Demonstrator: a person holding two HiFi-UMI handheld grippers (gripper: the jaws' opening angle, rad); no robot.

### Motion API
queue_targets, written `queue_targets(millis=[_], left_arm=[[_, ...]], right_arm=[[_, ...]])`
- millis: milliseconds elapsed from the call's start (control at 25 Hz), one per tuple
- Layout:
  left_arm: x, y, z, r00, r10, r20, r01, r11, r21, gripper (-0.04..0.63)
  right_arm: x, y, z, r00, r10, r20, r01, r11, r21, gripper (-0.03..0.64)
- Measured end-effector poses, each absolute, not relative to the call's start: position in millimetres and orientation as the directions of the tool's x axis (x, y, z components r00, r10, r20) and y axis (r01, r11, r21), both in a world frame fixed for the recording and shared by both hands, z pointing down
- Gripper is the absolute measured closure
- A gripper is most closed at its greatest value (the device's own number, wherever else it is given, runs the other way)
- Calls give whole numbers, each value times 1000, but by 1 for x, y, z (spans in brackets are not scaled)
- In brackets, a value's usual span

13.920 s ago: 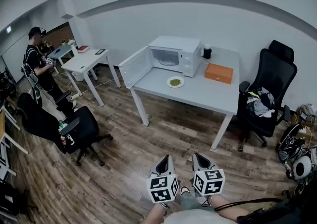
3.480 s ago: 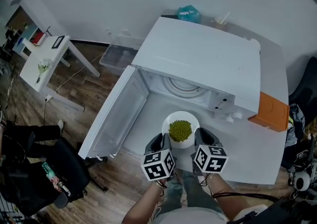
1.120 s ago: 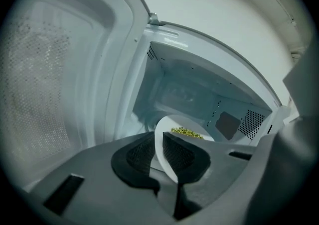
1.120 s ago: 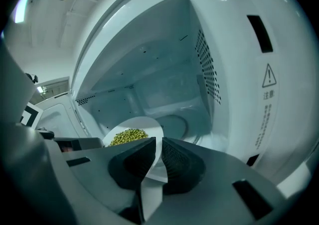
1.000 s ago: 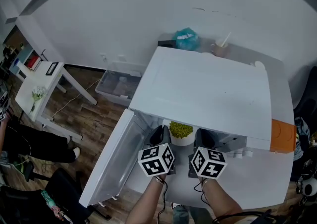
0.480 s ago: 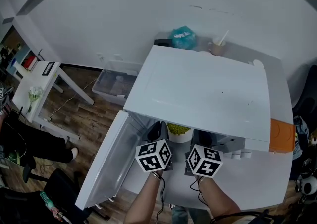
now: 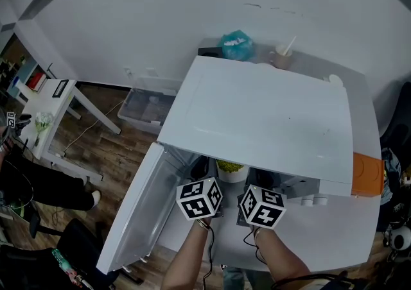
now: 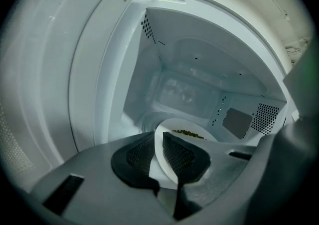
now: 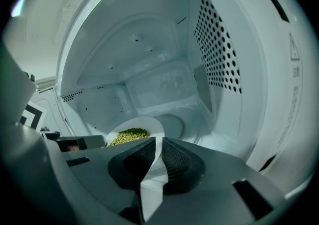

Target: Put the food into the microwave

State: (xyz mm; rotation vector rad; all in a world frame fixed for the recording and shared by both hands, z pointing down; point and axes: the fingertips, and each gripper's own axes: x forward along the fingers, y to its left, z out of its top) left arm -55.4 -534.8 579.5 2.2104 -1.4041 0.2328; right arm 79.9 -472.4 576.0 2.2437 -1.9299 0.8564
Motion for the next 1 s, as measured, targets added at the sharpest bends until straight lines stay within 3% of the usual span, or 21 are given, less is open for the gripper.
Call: queue_targets(millis=[1000], left_arm=[[-57,-538,575,400,-844,356,-910,-321,262,543]], right_arm=[[81,-476,578,144,-887,439,-954,-242,-176,566]])
